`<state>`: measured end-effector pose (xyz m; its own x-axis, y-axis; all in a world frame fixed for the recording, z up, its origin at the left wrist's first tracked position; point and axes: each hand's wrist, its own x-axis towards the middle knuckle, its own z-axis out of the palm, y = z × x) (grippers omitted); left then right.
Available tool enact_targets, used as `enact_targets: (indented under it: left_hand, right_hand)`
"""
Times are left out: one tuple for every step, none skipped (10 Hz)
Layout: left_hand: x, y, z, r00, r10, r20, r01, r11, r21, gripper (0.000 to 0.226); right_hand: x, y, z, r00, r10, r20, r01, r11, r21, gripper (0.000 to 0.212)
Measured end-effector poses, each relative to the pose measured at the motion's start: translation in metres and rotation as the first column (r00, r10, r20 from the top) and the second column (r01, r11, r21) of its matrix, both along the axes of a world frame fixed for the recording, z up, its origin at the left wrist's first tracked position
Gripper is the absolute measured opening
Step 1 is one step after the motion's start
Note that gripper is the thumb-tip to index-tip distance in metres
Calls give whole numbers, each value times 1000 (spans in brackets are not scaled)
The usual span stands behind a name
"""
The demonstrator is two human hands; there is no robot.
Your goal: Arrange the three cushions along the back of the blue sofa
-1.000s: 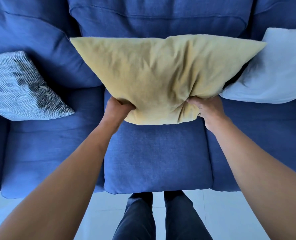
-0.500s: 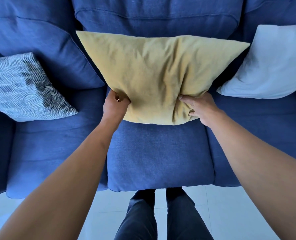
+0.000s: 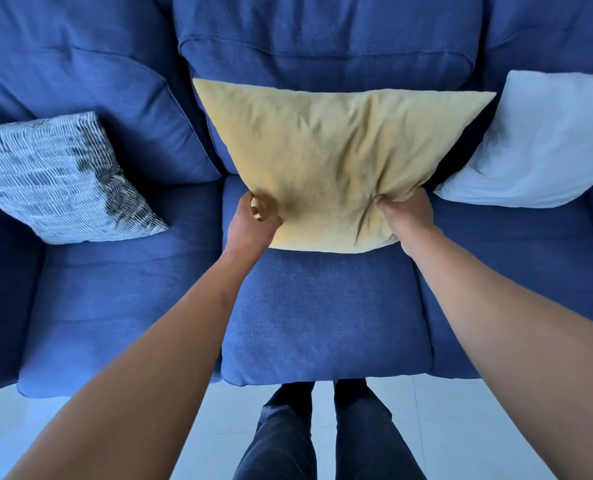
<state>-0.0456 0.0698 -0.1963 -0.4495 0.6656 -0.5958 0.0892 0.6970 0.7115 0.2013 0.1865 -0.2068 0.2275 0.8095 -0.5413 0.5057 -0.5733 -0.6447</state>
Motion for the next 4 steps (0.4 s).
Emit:
enact_targets:
  left_hand:
    - [0,-28,12,1000,-29,-3,29,999,-26,80]
    - [1,-51,19,1000,-26,8,26,999,-38,75]
    - [9,-114,26,996,-84,-30,79,988,-130,66]
    - [18,-157,28,995,-87,-55,74,975,-211,59]
  right_hand:
    - [12,-31,20,998,22,-55,-17,997,80,49]
    - [19,-56,43,992,77,-104,-68,994,90,47]
    - [35,-105,67,988,120,-96,-116,992,49,53]
    - [50,-137,80,990,127,-55,-125,991,38,45]
